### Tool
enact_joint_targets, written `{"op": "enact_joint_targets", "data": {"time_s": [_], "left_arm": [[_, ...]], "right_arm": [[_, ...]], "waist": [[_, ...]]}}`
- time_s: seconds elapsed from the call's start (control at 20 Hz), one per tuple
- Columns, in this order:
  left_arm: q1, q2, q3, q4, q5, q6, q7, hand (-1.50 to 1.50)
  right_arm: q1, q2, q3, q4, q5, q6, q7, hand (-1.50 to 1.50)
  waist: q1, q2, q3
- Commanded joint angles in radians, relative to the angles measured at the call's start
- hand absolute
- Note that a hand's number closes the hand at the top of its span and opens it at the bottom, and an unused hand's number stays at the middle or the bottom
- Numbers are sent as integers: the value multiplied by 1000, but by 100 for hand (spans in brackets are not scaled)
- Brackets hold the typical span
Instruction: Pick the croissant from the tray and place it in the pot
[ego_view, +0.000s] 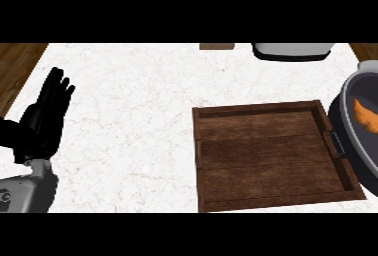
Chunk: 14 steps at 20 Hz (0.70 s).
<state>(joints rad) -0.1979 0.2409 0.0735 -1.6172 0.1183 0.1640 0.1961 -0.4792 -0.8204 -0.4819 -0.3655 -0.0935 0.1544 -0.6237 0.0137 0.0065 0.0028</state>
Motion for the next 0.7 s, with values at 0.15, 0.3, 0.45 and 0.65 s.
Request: {"op": "enact_joint_targets", "data": {"time_s": [0.15,0.3,0.45,0.65], "left_arm": [[-19,-18,-19,-12,-25,13,24,0],[-42,15,29,-7,18,-15,60,0],[-39,-10,5,18,-16,-2,13,0],[-28,-16,11,16,-25,6,-7,0]], "right_arm": [[44,-123,-57,149,-27,172,-113,-150],[88,-179,-69,174,-38,264,-115,-150],[115,-195,-58,184,-20,297,-162,-150],[149,-234,-68,195,-22,323,-173,-150]], "waist": [[7,3,2],[2,2,2],[3,4,3],[2,5,4]]}}
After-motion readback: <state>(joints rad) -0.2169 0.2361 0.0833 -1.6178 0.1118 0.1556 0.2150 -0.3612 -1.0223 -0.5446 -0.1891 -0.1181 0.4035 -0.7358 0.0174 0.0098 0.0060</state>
